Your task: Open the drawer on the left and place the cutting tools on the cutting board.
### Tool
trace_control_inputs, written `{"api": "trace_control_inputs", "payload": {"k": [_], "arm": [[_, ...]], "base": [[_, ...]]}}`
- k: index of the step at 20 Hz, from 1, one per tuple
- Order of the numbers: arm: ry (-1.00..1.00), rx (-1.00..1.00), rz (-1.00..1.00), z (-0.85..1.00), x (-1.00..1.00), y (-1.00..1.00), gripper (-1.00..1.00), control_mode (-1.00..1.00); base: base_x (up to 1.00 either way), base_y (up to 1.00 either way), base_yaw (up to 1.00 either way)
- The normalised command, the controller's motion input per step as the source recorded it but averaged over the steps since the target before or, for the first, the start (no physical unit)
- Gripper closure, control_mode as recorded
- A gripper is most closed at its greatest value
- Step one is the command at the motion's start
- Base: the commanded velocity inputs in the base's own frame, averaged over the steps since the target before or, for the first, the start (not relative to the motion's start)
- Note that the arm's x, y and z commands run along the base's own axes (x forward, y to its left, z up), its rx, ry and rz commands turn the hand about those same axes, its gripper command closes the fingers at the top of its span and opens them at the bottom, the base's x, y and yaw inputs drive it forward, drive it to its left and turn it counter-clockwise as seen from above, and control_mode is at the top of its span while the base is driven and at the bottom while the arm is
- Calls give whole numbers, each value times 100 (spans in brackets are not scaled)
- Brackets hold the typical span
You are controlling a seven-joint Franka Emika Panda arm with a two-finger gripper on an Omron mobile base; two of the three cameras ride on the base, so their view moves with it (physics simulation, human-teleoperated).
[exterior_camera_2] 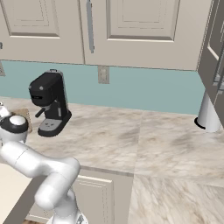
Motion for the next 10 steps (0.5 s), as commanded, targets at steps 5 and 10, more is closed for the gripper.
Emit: {"api": "trace_control_inputs", "payload": {"k": [5,10], "arm": [[-17,10,0,10,-100,-48,100,-100],[-18,9,0,29,-87,-55,100,-100]], "base": [[0,0,0],[0,0,0]]}}
